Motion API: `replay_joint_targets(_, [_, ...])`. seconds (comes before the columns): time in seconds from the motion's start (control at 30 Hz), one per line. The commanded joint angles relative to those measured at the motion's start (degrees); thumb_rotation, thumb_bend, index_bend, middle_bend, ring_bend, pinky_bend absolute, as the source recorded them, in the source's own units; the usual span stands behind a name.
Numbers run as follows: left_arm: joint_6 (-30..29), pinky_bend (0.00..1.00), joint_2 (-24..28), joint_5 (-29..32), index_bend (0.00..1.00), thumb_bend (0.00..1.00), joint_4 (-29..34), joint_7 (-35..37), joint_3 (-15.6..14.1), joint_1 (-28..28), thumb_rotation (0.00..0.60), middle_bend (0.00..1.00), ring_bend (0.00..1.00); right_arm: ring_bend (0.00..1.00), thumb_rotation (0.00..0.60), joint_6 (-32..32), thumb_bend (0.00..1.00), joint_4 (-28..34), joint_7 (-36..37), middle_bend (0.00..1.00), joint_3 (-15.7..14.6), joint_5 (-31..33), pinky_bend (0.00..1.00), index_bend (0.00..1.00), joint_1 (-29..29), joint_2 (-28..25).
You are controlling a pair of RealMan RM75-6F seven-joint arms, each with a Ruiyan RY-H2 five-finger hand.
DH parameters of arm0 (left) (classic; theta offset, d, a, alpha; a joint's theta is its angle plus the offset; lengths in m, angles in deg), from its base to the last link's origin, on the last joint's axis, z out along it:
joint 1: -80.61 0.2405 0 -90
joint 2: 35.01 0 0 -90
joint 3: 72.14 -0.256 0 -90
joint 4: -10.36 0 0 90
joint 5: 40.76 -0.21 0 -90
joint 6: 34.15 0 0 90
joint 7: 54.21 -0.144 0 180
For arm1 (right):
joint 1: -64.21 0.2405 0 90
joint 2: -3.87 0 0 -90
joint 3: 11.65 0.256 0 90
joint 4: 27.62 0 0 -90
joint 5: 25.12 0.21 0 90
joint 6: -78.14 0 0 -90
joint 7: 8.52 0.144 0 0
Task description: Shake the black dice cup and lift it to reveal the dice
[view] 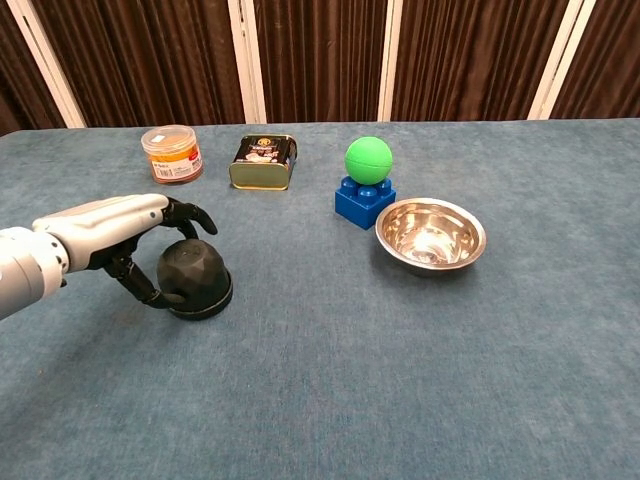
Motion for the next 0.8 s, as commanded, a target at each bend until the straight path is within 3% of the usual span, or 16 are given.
replay_joint_targets(0.03, [-0.4,0.00,-0.1,-0.1,0.26,0.42,0.4,0.0,0.1,0.0,0.600,0.33,0.00,0.01,0.600,0.0,0.19,0.0,0.0,0.00,-0.2,-0.1,0.00,0.03,-0.1,0.0])
replay_joint_targets(0.27, [-1.6,0.00,1.4,-0.1,0.28,0.44,4.1,-0.5,0.7,0.0,0.600,0.36,0.00,0.01,0.600,-0.5,0.18,-0.1,0.2,0.00,-0.2,-0.5,0.00,0.03,-0.3,0.1])
replay_joint_targets(0.53, [-5.4,0.00,4.6,-1.9,0.28,0.44,13.3,-4.8,1.4,-0.1,0.600,0.36,0.00,0.01,0.600,-0.8,0.18,0.0,0.3,0.00,-0.3,-0.7,0.00,0.03,-0.4,0.1])
replay_joint_targets(0.67, [-5.7,0.00,3.2,-0.6,0.28,0.44,14.6,-5.9,2.2,-1.0,0.600,0.36,0.00,0.01,0.600,-0.8,0.18,0.1,0.5,0.00,-0.3,-0.8,0.00,0.03,-0.5,-0.1])
replay_joint_targets(0.8, [-5.2,0.00,-0.8,2.0,0.28,0.43,11.8,-7.1,3.5,-2.8,0.600,0.33,0.00,0.01,0.600,-0.7,0.18,0.1,0.7,0.00,-0.2,-0.6,0.00,0.03,-0.5,-0.3])
